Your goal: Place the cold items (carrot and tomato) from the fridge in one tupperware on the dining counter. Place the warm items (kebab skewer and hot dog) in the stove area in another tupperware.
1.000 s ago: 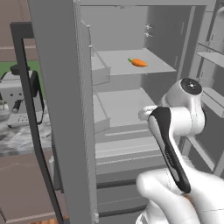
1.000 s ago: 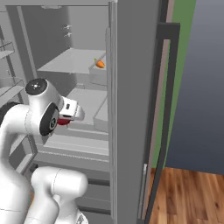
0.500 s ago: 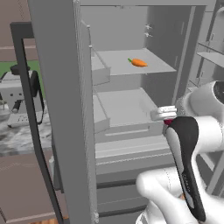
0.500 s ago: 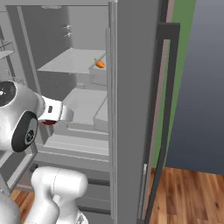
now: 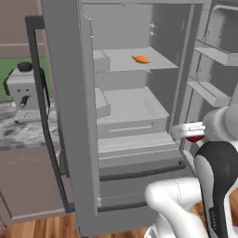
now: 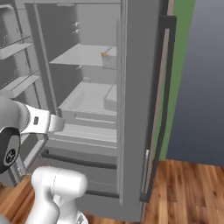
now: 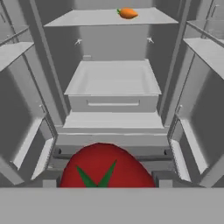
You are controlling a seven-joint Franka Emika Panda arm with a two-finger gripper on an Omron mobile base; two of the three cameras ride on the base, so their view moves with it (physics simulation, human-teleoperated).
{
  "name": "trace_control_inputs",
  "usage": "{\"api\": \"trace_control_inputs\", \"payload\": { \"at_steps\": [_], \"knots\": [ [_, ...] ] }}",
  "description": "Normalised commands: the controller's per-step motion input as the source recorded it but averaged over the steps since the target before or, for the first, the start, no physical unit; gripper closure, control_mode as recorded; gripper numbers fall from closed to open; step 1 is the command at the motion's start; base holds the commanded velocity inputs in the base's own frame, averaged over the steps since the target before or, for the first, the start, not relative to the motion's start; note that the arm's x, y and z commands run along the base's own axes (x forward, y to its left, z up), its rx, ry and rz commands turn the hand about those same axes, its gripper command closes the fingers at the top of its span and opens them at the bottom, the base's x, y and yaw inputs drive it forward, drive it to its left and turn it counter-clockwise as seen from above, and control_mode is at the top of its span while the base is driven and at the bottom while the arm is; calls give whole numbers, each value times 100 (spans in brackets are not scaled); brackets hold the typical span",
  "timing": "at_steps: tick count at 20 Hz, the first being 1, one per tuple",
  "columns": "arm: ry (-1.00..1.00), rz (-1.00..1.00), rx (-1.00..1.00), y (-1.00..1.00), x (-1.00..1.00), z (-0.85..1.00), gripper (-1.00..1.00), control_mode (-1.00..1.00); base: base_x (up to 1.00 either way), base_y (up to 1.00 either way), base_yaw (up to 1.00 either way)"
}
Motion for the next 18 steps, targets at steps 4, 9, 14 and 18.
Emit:
{"api": "trace_control_inputs", "payload": {
  "at_steps": [4, 9, 14, 18],
  "knots": [
    [0, 0, 0, 0, 0, 0, 100, 100, -89, 4, 13],
    [0, 0, 0, 0, 0, 0, 100, 100, -93, 0, 25],
    [0, 0, 0, 0, 0, 0, 100, 100, -78, 27, 44],
    [0, 0, 0, 0, 0, 0, 100, 100, -61, 33, 55]
  ]
}}
